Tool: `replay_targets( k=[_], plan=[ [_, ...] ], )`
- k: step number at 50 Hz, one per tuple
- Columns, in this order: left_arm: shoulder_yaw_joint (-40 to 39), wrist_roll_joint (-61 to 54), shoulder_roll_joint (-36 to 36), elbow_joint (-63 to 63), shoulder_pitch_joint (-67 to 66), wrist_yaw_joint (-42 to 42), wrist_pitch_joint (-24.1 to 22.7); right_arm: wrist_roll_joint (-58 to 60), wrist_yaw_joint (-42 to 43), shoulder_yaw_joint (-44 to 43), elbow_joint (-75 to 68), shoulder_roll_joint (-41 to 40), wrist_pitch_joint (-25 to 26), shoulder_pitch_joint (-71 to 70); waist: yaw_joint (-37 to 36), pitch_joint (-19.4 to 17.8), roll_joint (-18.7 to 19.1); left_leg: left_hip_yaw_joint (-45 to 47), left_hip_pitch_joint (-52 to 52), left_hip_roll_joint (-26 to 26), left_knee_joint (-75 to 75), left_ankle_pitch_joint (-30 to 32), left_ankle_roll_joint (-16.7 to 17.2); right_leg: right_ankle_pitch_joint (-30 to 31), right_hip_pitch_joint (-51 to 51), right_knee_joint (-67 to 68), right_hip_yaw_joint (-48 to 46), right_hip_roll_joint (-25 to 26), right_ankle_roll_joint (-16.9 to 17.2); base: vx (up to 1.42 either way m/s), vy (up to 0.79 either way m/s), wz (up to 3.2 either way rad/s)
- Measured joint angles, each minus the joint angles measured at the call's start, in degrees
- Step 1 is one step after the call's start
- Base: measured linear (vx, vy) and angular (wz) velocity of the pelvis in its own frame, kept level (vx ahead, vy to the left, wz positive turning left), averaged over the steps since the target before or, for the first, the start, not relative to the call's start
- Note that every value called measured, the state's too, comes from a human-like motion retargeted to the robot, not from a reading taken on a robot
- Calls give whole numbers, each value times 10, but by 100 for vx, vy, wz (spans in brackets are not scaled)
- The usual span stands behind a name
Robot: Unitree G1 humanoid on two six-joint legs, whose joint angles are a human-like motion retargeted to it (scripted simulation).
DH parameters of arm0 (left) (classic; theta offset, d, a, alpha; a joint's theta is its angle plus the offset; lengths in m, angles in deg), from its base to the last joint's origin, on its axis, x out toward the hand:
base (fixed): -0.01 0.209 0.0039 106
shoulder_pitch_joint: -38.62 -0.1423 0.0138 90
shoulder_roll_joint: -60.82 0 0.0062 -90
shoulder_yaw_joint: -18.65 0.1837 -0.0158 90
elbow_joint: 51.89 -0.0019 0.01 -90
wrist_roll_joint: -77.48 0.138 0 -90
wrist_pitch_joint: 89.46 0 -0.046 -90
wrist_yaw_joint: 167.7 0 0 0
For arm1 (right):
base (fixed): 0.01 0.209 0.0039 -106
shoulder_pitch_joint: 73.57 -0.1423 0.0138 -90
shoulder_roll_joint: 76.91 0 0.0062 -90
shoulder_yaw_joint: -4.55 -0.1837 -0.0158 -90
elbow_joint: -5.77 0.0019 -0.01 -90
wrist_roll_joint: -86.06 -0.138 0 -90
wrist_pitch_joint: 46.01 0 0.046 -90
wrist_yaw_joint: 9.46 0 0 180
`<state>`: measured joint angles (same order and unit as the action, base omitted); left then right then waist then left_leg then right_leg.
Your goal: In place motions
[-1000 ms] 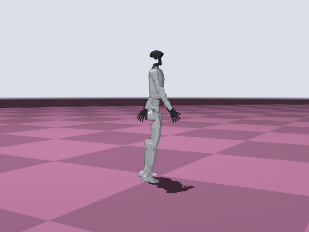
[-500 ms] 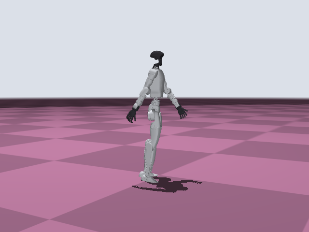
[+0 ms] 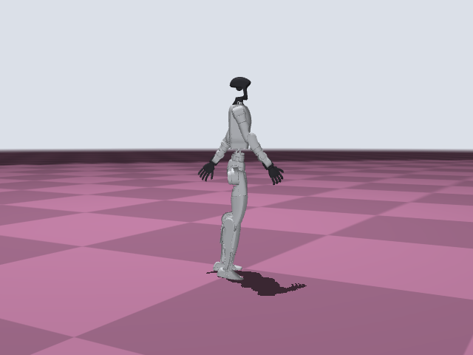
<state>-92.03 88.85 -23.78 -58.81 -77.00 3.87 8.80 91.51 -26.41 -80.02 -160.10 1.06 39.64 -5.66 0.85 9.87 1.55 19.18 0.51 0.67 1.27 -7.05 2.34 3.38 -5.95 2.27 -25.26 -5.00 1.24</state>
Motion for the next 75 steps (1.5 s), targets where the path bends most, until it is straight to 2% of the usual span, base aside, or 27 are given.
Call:
replay_targets(
  k=[5,8,11,15,20,28,35,42,50,55,60,65,70,75],
  plan=[
    [-61,-17,16,18,-31,4,-5,3,-3,17,3,-2,-9,-19,3,-2,-2,3,-3,2,0,-1,1,-1,0,2,3,1,1,0,0,0],
    [-71,-49,32,16,-16,1,-5,12,0,25,-16,-6,-10,-4,10,1,-4,4,-2,2,0,-1,1,-3,-2,4,6,2,0,0,0,0],
    [-45,-77,44,5,26,17,-8,20,6,29,-49,-9,-8,25,18,5,-7,5,1,3,-1,-2,1,-3,-6,6,8,2,0,0,0,0],
    [30,-89,56,-5,121,46,-5,36,20,22,-108,-5,0,83,26,16,-9,8,11,4,-3,-3,1,-4,-17,8,11,2,0,0,0,0],
    [101,-63,66,8,268,37,-7,63,48,-27,-173,16,19,188,41,23,-8,11,22,9,-6,-3,-1,-2,-25,6,12,6,1,0,0,0],
    [138,-68,93,119,464,-3,-37,85,89,-134,-215,57,57,373,64,23,-9,13,37,13,-18,-6,-5,6,-28,0,17,11,3,-2,-3,-2],
    [171,-43,102,188,540,7,-78,29,120,-197,-215,73,92,469,59,12,-4,26,30,15,-20,-10,-6,8,-27,1,30,14,1,-4,1,-14],
    [166,-43,110,166,498,-10,-83,0,116,-186,-215,59,95,423,54,17,6,25,31,14,-19,-11,-6,5,-29,2,28,14,0,-1,5,1],
    [132,-3,95,39,340,17,-63,-4,78,-92,-215,31,65,237,41,24,13,16,23,8,-13,-11,-4,2,-21,-3,16,12,-3,3,7,13],
    [116,22,63,-5,203,60,-61,0,32,-49,-147,18,50,121,22,22,7,14,11,2,-6,-10,0,-1,-20,3,16,3,-2,1,2,5],
    [87,64,25,2,65,39,-63,-6,11,-33,-61,5,35,32,9,17,5,17,5,0,-1,-8,3,-2,-20,6,19,1,0,0,0,0],
    [47,58,10,-5,-18,30,-34,-16,-10,-23,13,-6,20,-7,14,13,4,15,6,1,-2,-8,5,-3,-20,8,18,0,1,-1,-2,2],
    [33,24,26,-5,-21,29,-25,-6,-15,-5,27,-14,9,0,24,13,1,22,4,4,-2,-10,6,-1,-22,7,24,3,0,2,-5,-13],
    [71,-20,52,-5,65,47,-38,22,-8,6,-23,-12,7,54,29,24,-3,33,6,5,0,-11,6,1,-32,8,35,6,-2,3,-2,-17]
  ],
)
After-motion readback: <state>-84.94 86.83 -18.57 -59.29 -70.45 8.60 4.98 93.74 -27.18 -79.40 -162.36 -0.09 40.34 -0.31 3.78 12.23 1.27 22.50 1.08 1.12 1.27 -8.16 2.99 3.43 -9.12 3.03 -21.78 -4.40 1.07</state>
